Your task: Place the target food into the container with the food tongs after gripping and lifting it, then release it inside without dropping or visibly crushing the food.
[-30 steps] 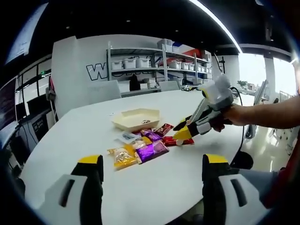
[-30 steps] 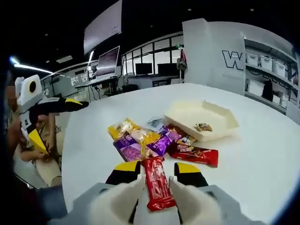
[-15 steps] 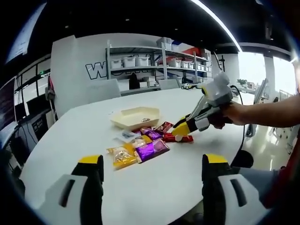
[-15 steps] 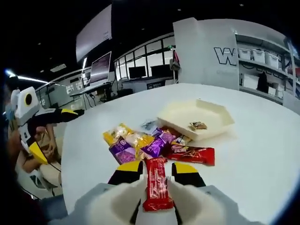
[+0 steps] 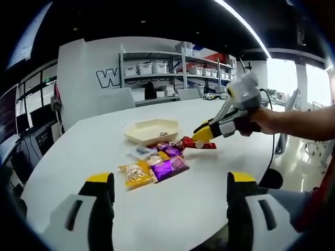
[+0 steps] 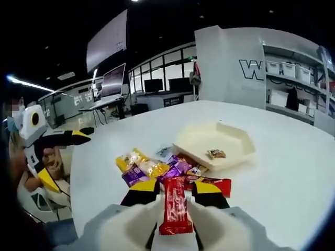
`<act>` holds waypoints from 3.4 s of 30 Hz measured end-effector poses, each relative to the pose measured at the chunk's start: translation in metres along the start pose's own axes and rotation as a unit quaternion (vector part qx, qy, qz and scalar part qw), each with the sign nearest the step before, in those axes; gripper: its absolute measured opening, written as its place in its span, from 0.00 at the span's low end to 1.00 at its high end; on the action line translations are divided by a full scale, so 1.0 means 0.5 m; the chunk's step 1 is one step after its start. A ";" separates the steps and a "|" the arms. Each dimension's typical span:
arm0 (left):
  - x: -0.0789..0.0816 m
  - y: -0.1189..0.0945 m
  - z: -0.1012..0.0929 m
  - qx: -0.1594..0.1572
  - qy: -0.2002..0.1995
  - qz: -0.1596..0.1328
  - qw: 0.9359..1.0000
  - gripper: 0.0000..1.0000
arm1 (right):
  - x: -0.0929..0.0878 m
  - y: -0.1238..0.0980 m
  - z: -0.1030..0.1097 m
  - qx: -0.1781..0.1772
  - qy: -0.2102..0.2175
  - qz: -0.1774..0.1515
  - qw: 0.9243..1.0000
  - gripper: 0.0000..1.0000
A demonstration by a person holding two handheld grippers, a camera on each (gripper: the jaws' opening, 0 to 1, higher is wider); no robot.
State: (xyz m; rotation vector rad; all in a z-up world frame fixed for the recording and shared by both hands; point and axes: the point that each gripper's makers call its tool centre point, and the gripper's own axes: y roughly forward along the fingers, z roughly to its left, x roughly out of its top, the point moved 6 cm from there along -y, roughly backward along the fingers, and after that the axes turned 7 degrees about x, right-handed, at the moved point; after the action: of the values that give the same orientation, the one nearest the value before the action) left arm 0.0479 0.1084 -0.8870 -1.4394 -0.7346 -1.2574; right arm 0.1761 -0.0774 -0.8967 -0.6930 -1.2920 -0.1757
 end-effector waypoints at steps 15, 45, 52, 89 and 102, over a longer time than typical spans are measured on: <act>-0.006 -0.006 -0.017 -0.009 -0.001 0.001 1.000 0.87 | 0.064 -0.013 -0.026 0.003 0.016 0.002 1.000 0.19; 0.018 -0.027 -0.014 -0.004 -0.013 -0.008 1.000 0.87 | 0.236 0.011 -0.118 -0.009 0.038 0.005 0.999 0.19; 0.026 -0.032 -0.013 0.002 -0.016 -0.011 1.000 0.87 | 0.280 0.035 -0.147 -0.025 0.021 0.024 0.999 0.19; 0.034 -0.042 -0.003 0.012 -0.018 -0.022 1.000 0.87 | 0.405 0.112 -0.146 -0.042 0.014 0.020 0.999 0.20; 0.022 -0.045 0.002 0.020 -0.020 -0.013 1.000 0.89 | 0.382 0.093 -0.152 -0.037 0.023 0.015 0.999 0.20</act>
State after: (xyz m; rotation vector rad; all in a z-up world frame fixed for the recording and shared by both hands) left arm 0.0308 0.1135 -0.8697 -1.4297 -0.8035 -1.2303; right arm 0.3173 -0.0349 -0.7462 -0.7661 -1.2348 -0.2149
